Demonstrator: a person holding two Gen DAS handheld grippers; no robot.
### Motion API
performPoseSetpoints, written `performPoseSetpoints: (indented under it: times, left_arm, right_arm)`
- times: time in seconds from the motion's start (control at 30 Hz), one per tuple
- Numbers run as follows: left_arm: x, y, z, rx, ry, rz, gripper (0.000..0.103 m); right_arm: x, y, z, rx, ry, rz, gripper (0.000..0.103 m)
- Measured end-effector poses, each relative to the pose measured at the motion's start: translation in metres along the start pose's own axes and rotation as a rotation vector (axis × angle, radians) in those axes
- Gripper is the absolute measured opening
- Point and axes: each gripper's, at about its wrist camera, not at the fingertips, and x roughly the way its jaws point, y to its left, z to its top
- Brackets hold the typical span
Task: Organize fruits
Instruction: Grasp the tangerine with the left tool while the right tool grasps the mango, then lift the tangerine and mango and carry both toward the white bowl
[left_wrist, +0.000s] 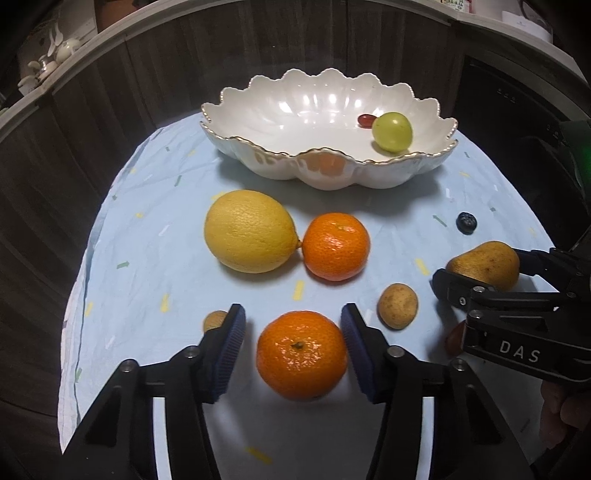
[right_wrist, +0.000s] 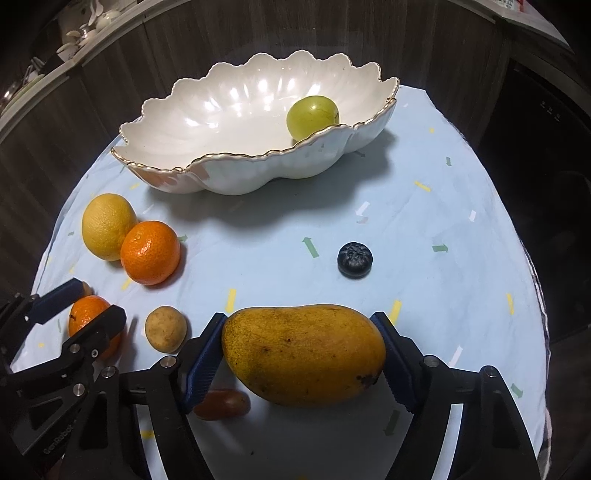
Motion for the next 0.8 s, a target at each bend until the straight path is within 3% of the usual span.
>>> performPoseSetpoints:
  times: [0.03, 0.37, 0.8]
  left_arm:
    - [-0.001, -0.001, 0.000, 0.004, -0.001, -0.005, 0.044]
    - [-0.004, -0.005, -0.002, 0.027, -0.014, 0.009, 0.043]
    - [-0.017, -0.008, -0.006, 0.064, -0.089, 0.025, 0.042]
  right_arm:
    - [0.000, 0.000, 0.000, 0.001, 0.000, 0.001, 0.077]
    - [-0.004, -0.004, -0.001, 0.016, -0.009, 0.004, 0.076]
    - [-0.014, -0.006, -0.001, 0.024, -0.033, 0.010, 0.075]
